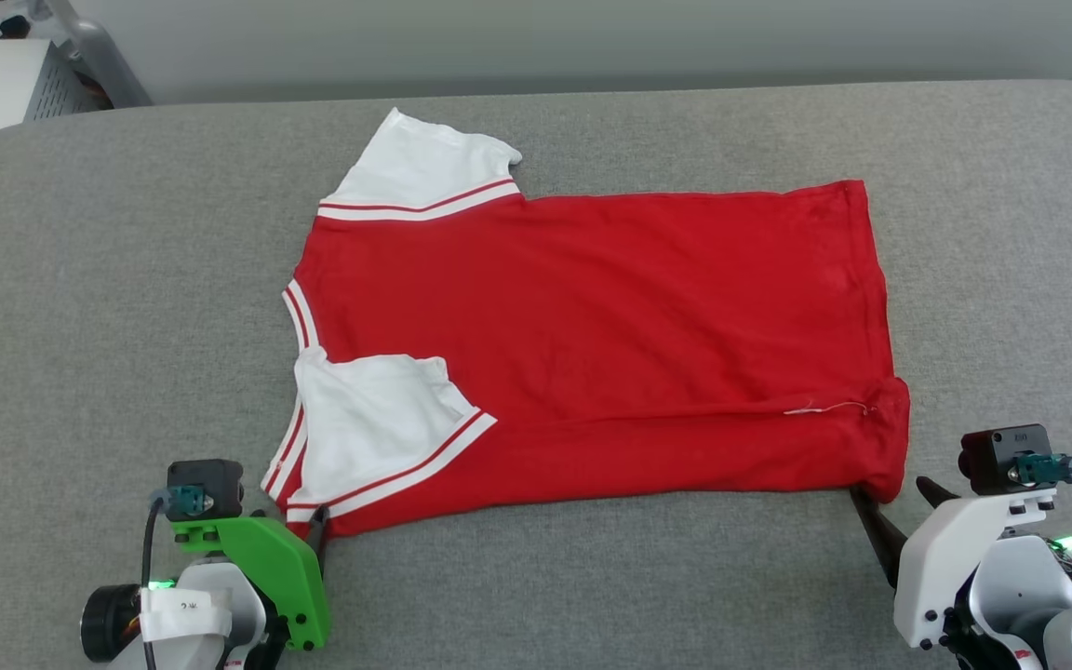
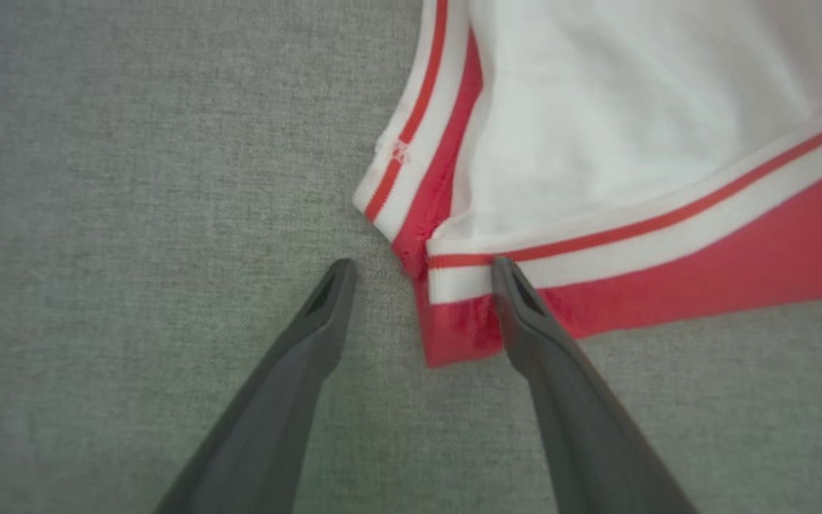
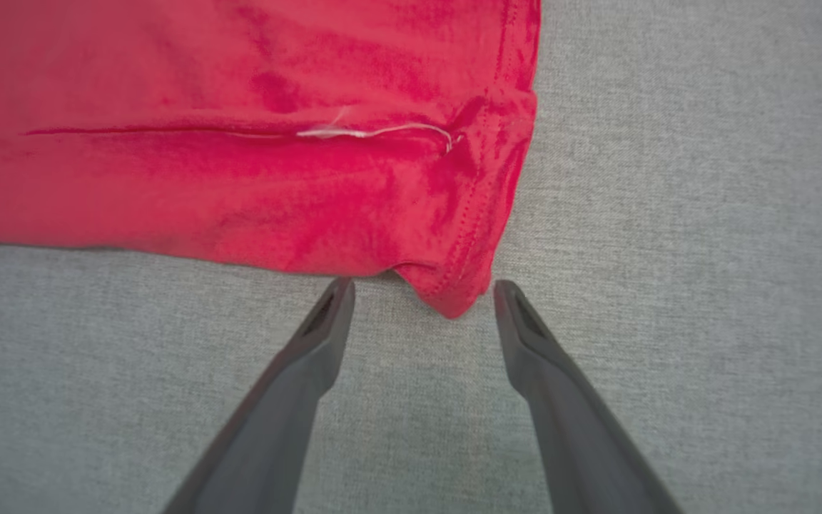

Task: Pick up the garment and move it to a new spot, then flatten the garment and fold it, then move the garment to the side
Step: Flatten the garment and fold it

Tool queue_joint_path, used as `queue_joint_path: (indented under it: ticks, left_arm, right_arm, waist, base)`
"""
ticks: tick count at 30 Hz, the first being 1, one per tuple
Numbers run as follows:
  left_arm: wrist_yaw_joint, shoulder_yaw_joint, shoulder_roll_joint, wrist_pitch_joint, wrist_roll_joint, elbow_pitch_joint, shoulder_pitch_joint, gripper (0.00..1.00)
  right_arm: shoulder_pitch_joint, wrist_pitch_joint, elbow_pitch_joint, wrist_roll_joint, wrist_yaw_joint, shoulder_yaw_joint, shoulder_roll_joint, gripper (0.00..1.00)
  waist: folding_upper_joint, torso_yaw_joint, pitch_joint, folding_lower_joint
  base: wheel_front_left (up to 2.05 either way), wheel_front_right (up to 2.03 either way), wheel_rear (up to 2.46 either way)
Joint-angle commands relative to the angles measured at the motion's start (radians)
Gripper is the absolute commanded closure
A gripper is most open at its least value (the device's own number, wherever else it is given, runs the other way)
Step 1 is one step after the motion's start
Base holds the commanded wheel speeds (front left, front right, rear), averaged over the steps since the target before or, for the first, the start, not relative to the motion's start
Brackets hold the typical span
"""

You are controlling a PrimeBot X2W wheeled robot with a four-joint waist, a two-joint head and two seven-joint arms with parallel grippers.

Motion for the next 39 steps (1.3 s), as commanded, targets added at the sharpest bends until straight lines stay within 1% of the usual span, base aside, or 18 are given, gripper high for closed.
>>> queue_joint_path:
  ticks: [1, 4, 5, 6, 7, 9, 13, 17, 22, 25, 29, 34, 39]
  left_arm:
    - [0.01, -0.002, -0.001, 0.011, 0.001, 0.026, -0.004, 0.0]
    - [0.006, -0.009, -0.006, 0.037, -0.012, 0.06, -0.003, 0.0]
    - [0.002, -0.012, -0.008, 0.046, -0.016, 0.067, -0.004, 0.31]
    - [-0.006, -0.018, -0.011, 0.056, -0.021, 0.074, -0.004, 0.86]
    - [-0.014, -0.022, -0.013, 0.063, -0.025, 0.077, -0.004, 1.0]
    - [-0.029, -0.024, -0.019, 0.067, -0.036, 0.078, -0.001, 1.0]
    - [-0.04, -0.015, -0.028, 0.043, -0.045, 0.059, 0.001, 1.0]
    - [-0.044, 0.0, -0.028, 0.016, -0.049, -0.003, 0.0, 1.0]
    - [-0.028, 0.008, -0.007, 0.01, -0.038, -0.097, -0.003, 1.0]
    - [-0.01, 0.009, 0.011, 0.016, -0.027, -0.151, -0.002, 1.0]
    - [0.002, 0.008, 0.022, 0.022, -0.019, -0.201, 0.0, 1.0]
    - [0.006, 0.003, 0.025, 0.024, -0.016, -0.233, 0.002, 1.0]
    - [0.005, 0.001, 0.03, 0.027, -0.014, -0.24, 0.0, 1.0]
  right_arm:
    - [-0.018, -0.009, -0.007, -0.005, -0.001, 0.001, -0.006, 0.0]
    - [-0.017, -0.006, -0.009, -0.01, -0.001, 0.01, -0.016, 0.0]
    - [-0.017, -0.005, -0.009, -0.01, -0.001, 0.011, -0.019, 0.0]
    - [-0.016, -0.004, -0.009, -0.01, -0.001, 0.011, -0.023, 0.0]
    - [-0.016, -0.002, -0.01, -0.011, -0.001, 0.01, -0.027, 0.0]
    - [-0.016, 0.003, -0.009, -0.011, -0.001, 0.004, -0.033, 0.0]
    - [-0.014, 0.031, -0.003, -0.017, -0.001, -0.009, -0.039, 0.0]
    - [-0.027, 0.071, 0.006, -0.028, -0.001, -0.025, -0.034, 0.0]
    - [-0.058, 0.108, 0.035, -0.05, -0.001, -0.046, -0.019, 0.0]
    - [-0.08, 0.128, 0.068, -0.066, -0.001, -0.056, -0.012, 0.0]
    - [-0.102, 0.148, 0.113, -0.103, -0.001, -0.065, -0.01, 0.0]
    - [-0.117, 0.162, 0.158, -0.148, -0.001, -0.069, -0.007, 0.0]
    - [-0.125, 0.156, 0.198, -0.141, -0.001, -0.063, 0.006, 0.0]
  waist:
    - [-0.0001, -0.009, 0.018, 0.0]
    - [-0.0001, -0.011, 0.032, 0.0]
    - [-0.0001, -0.011, 0.033, 0.0]
    - [-0.0001, -0.01, 0.033, 0.0]
    - [-0.0001, -0.01, 0.032, 0.0]
    - [-0.0001, -0.005, 0.022, 0.0]
    - [-0.0001, 0.012, -0.008, 0.0]
    - [-0.0001, 0.035, -0.035, 0.0]
    - [-0.0001, 0.062, -0.041, 0.0]
    - [-0.0001, 0.075, -0.034, 0.0]
    - [-0.0001, 0.088, -0.019, 0.0]
    - [-0.0001, 0.095, 0.001, 0.0]
    - [-0.0001, 0.097, 0.016, 0.0]
  base:
    - [0.0, 0.0, 0.0]
    - [0.0, 0.0, 0.0]
    - [0.0, 0.0, 0.0]
    - [0.0, 0.0, 0.0]
    - [0.0, 0.0, 0.0]
    - [0.0, 0.0, 0.0]
    - [0.0, 0.0, 0.0]
    - [0.0, 0.0, 0.0]
    - [0.0, 0.0, 0.0]
    - [0.0, 0.0, 0.0]
    - [0.0, 0.0, 0.0]
    - [0.0, 0.0, 0.0]
    - [0.0, 0.0, 0.0]
